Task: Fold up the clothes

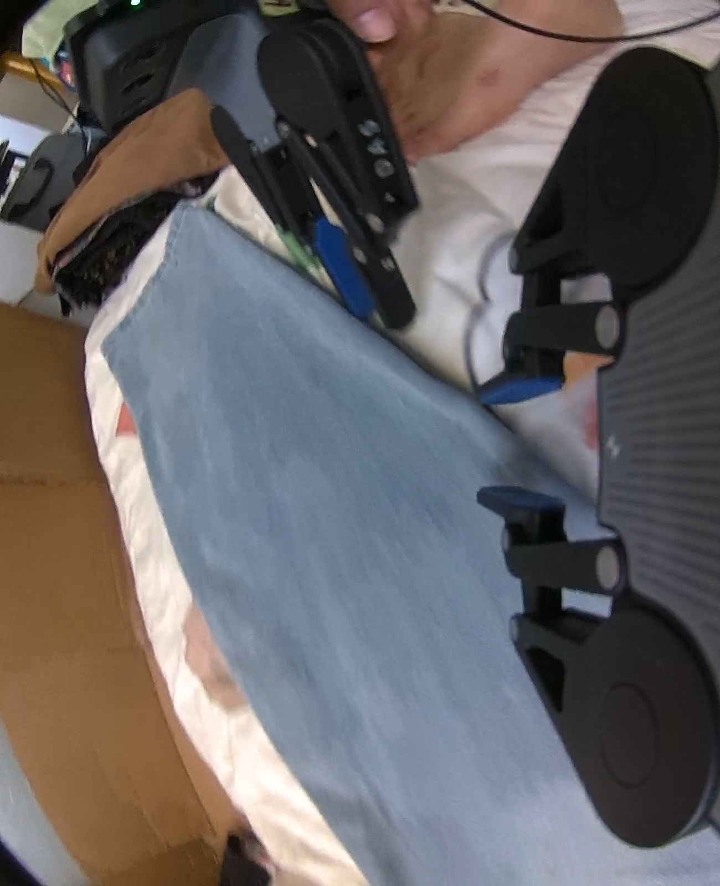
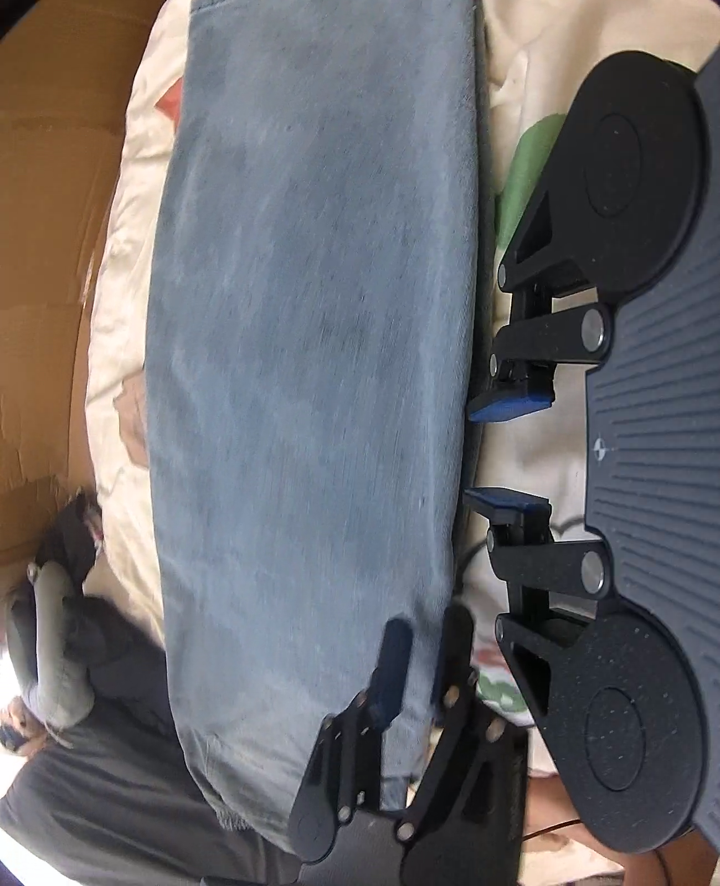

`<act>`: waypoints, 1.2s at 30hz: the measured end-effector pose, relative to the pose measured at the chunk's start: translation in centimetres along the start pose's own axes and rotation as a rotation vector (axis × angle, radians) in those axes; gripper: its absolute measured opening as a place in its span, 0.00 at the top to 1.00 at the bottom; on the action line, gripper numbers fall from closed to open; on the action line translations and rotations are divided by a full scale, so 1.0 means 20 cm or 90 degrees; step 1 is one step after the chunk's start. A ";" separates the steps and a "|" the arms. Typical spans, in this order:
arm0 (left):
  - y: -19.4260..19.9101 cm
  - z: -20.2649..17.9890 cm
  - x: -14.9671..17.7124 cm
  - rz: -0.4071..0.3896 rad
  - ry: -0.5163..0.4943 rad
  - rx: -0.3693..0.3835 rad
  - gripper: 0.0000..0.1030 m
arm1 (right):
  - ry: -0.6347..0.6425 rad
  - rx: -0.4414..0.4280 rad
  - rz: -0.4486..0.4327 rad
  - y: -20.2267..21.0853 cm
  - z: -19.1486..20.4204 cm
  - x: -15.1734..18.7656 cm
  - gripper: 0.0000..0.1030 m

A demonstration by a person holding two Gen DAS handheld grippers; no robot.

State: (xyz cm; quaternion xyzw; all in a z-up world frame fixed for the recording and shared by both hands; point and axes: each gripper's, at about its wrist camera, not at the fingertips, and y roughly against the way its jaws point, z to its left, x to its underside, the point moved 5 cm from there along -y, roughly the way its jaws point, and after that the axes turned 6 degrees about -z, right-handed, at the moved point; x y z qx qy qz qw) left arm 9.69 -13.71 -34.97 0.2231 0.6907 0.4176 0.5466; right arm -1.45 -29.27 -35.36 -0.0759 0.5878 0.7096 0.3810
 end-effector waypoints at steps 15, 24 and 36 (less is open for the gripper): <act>0.42 0.45 0.18 0.042 0.047 -0.148 0.40 | 0.018 -0.062 0.000 -0.01 0.13 -0.05 0.68; 0.37 0.43 0.38 0.049 0.079 -0.200 0.21 | 0.063 -0.104 0.020 -0.07 0.28 -0.07 0.67; 0.20 0.40 0.46 0.048 -0.018 -0.264 0.14 | 0.082 -0.129 0.059 -0.16 0.41 -0.05 0.67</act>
